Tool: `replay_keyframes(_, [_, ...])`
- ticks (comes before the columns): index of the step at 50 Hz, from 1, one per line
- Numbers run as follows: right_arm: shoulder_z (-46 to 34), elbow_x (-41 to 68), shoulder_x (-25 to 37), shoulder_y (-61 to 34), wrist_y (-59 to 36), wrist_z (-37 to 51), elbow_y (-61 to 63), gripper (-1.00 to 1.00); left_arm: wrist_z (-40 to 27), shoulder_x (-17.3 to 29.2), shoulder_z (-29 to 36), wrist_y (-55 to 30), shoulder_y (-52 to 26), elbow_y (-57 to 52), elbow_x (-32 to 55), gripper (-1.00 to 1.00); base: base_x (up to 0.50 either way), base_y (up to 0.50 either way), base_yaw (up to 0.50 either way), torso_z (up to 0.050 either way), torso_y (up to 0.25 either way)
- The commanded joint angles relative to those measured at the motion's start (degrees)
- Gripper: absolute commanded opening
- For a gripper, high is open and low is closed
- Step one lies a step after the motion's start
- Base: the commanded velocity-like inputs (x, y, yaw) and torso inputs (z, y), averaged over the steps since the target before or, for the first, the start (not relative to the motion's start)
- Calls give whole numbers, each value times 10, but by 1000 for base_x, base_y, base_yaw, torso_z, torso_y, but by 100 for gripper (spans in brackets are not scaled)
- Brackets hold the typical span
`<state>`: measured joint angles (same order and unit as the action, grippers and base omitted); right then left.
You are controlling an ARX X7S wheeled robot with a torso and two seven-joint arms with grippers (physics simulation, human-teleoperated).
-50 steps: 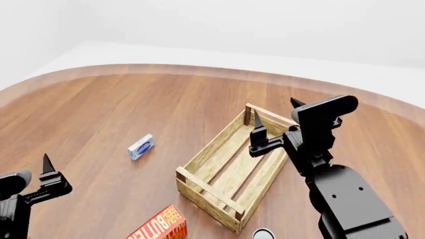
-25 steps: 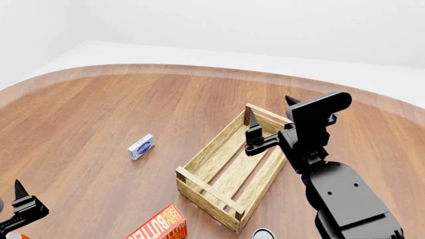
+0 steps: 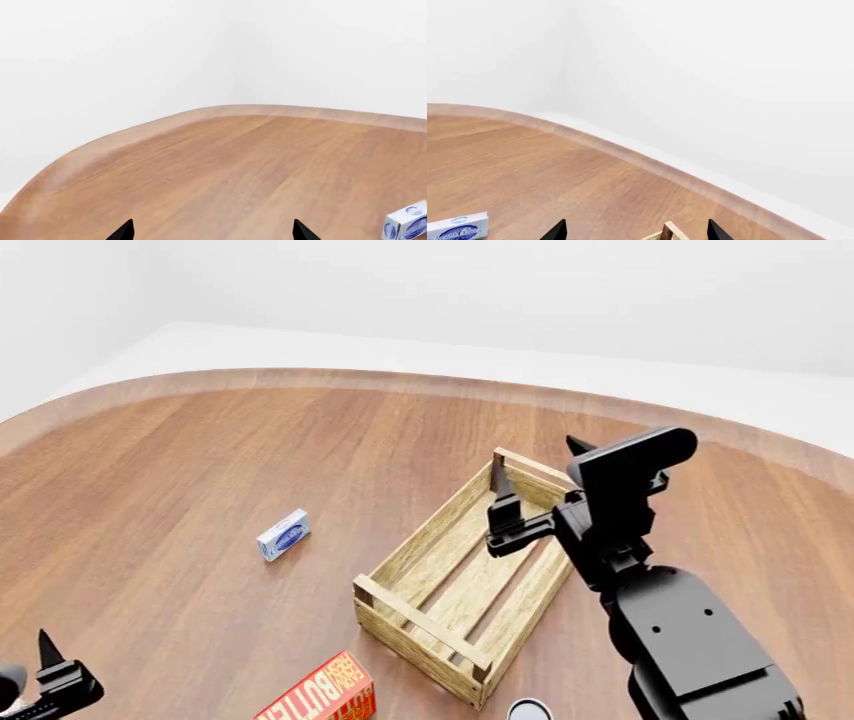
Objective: Pick up the ketchup, and put it in the wooden tray.
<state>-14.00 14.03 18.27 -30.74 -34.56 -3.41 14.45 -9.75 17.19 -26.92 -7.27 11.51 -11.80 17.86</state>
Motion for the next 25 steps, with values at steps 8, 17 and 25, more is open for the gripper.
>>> replay_keyframes(8, [-6,1,0,-1,3,3,-5,100,3,-10,7,34,12,40,-16,100,0,0,0,0,0])
replay_keyframes(17, [-7,2,1,-1,3,5,-6,100,0,-13,8,38,15,51,-18,100,0,0,0,0,0])
replay_keyframes(25, [-8,3,2,-1,4,5,-7,100,-2,-13,15,39,10,69,-25,100,0,0,0,0,0])
